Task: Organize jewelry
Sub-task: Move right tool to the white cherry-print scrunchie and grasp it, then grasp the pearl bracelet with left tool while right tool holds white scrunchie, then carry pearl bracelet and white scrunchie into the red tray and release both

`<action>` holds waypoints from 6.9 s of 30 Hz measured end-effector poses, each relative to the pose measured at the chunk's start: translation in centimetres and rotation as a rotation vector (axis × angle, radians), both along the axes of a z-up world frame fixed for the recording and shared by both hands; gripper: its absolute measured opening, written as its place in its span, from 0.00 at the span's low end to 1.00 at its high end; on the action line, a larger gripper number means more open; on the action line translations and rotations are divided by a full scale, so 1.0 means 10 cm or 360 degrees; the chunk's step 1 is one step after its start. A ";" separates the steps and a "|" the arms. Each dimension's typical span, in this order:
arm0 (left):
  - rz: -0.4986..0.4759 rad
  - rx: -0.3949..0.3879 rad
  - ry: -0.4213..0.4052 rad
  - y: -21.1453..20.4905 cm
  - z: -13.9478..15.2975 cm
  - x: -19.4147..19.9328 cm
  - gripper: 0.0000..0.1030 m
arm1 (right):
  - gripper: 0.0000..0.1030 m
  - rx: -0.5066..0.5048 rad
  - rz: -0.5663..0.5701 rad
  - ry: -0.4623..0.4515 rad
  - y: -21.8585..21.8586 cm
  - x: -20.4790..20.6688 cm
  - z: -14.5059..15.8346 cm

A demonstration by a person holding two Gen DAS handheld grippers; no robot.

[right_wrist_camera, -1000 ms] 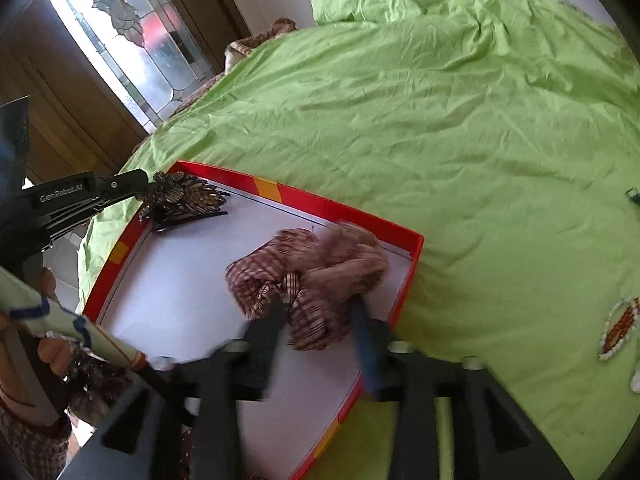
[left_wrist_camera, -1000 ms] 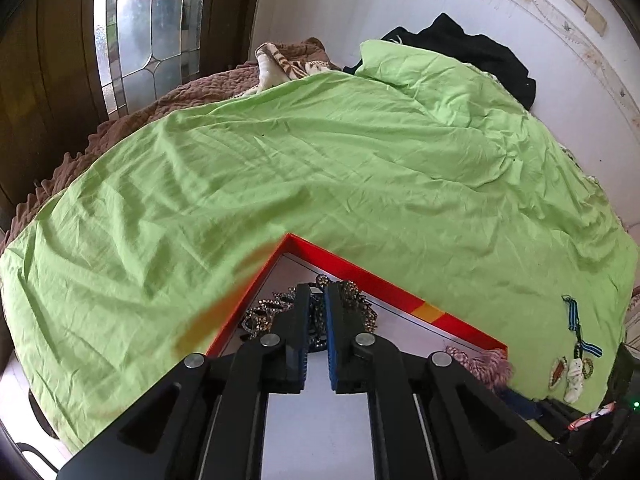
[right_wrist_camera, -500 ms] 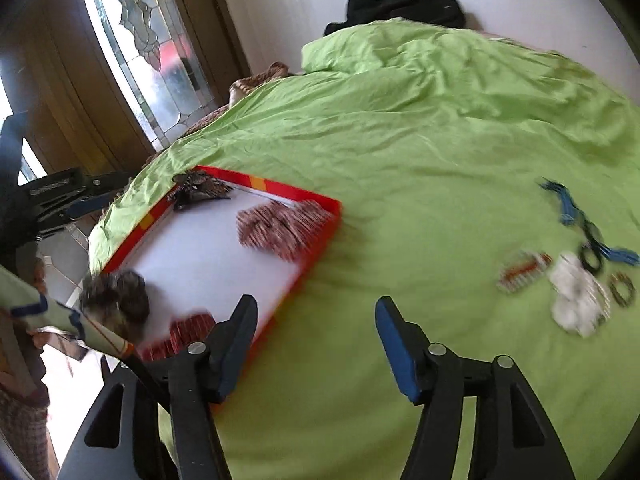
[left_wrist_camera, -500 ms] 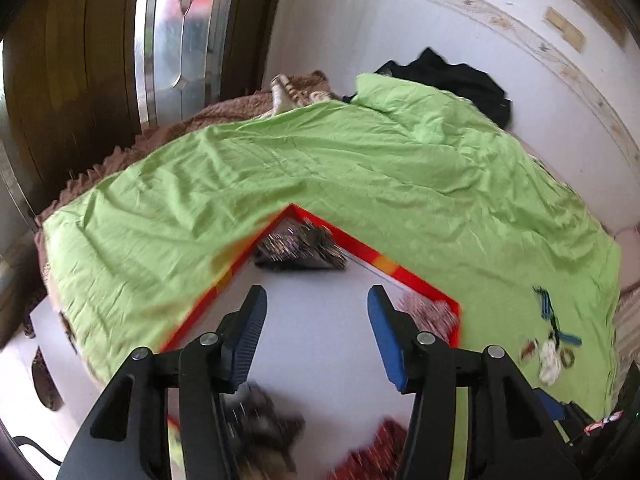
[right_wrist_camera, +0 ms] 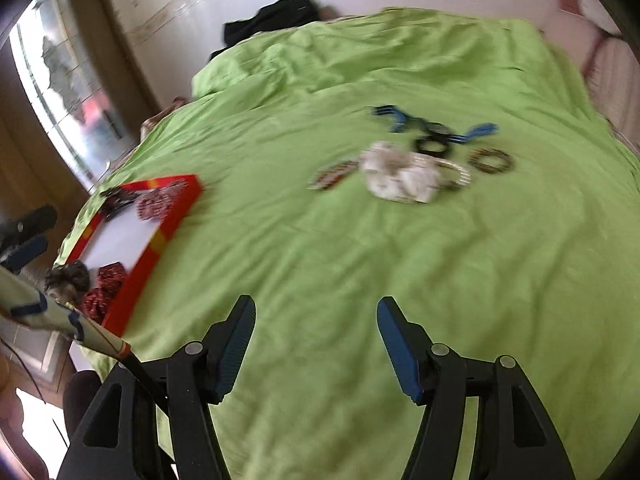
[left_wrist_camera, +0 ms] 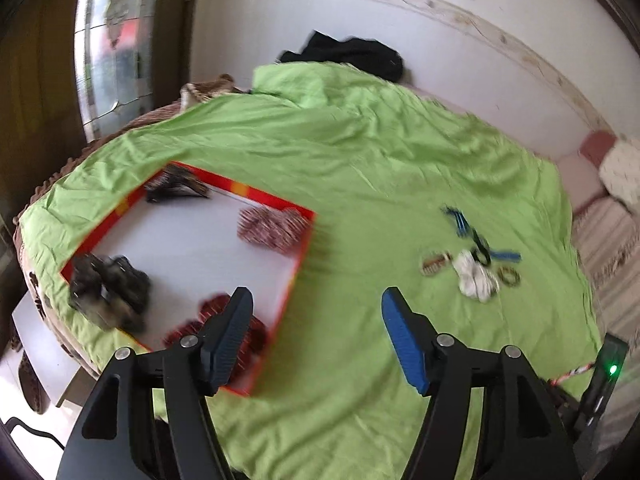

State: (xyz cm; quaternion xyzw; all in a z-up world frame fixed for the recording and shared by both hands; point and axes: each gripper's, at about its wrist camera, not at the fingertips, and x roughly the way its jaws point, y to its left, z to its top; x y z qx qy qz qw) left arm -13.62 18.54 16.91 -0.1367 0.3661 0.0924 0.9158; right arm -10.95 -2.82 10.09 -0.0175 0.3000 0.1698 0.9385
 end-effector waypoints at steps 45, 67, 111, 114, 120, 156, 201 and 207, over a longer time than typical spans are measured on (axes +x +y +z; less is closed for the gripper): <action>-0.0330 -0.0039 0.0330 -0.68 -0.87 0.85 0.68 | 0.56 0.0137 -0.0085 0.0099 -0.42 1.78 0.15; -0.0579 0.0067 0.0356 -1.27 -1.00 1.99 0.46 | 0.46 0.0262 -0.0172 0.0031 -1.31 0.97 -0.26; -0.0553 -0.0043 0.0472 -1.16 -1.36 2.72 0.00 | 0.65 0.0267 -0.0102 0.0053 -1.25 1.17 -0.35; -0.0483 -0.0035 0.0439 -0.96 -1.22 2.49 0.00 | 0.65 0.0257 -0.0105 0.0049 -1.24 1.16 -0.35; -0.0486 -0.0031 0.0341 -0.77 -0.86 1.84 0.00 | 0.65 0.0244 -0.0113 0.0046 -1.23 1.14 -0.34; -0.0619 0.0141 0.0399 -1.31 -1.08 2.39 0.05 | 0.15 0.0215 -0.0151 -0.0064 -1.18 0.99 -0.26; 0.0177 -0.0133 0.0194 2.36 -0.32 0.67 0.05 | 0.07 -0.0076 0.0674 0.0077 1.99 0.19 0.42; 0.0233 -0.0146 0.0269 2.62 -0.58 0.79 0.05 | 0.07 -0.0139 0.0785 0.0242 2.73 0.40 0.06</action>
